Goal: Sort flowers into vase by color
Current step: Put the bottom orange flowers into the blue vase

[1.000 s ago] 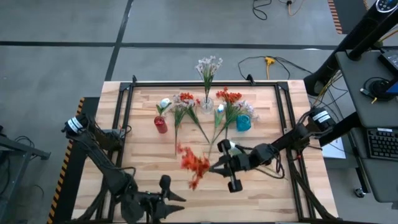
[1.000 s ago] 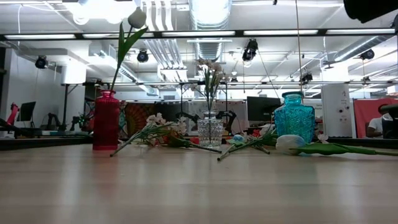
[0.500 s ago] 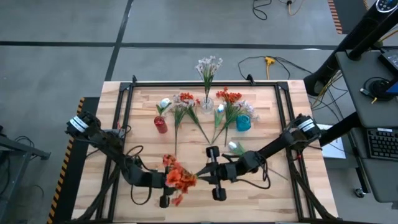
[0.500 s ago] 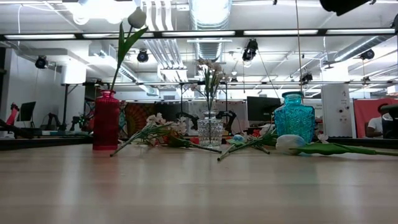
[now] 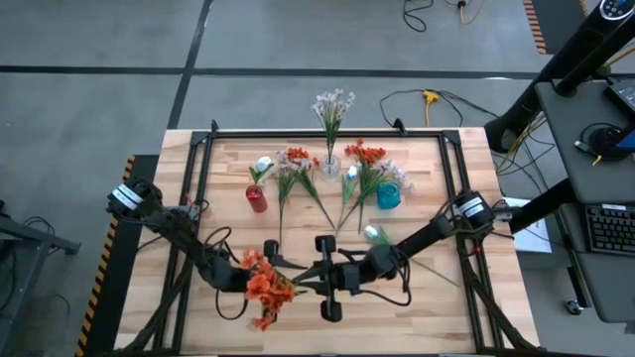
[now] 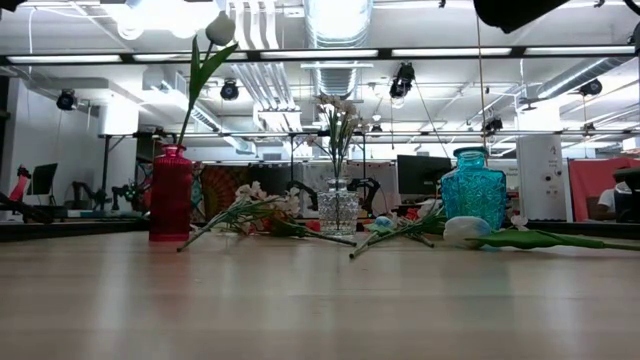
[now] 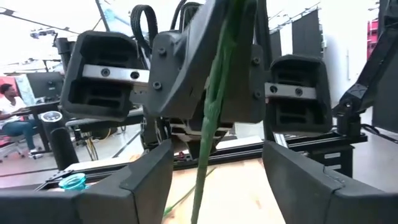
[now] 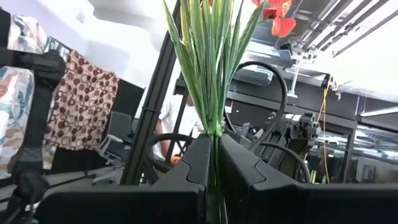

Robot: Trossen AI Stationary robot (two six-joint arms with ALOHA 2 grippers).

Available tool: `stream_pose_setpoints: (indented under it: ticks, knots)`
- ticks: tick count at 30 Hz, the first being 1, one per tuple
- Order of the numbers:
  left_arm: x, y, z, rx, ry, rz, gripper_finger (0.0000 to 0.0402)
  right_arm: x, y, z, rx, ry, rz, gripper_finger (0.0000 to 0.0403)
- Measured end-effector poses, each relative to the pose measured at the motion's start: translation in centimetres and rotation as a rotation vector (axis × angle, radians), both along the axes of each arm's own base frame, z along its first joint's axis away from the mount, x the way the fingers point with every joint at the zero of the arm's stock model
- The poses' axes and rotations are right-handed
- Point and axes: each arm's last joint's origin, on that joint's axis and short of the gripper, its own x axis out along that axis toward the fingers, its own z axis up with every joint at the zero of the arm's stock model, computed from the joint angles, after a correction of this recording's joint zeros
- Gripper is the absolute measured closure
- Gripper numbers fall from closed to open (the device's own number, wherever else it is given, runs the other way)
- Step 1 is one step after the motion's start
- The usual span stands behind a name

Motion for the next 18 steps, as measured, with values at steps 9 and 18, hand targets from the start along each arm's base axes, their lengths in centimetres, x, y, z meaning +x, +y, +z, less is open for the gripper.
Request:
stream_pose_setpoints:
  ticks: [9, 18]
  knots:
    - [0.32, 0.50, -0.04, -0.006, 0.002, 0.028, 0.0315, 0.07, -0.24, -0.11, -0.001, 0.005, -0.006, 0.0385]
    - [0.31, 0.52, -0.14, -0.005, 0.007, 0.030, 0.0390, -0.07, -0.31, -0.44, 0.006, 0.015, -0.001, 0.0385]
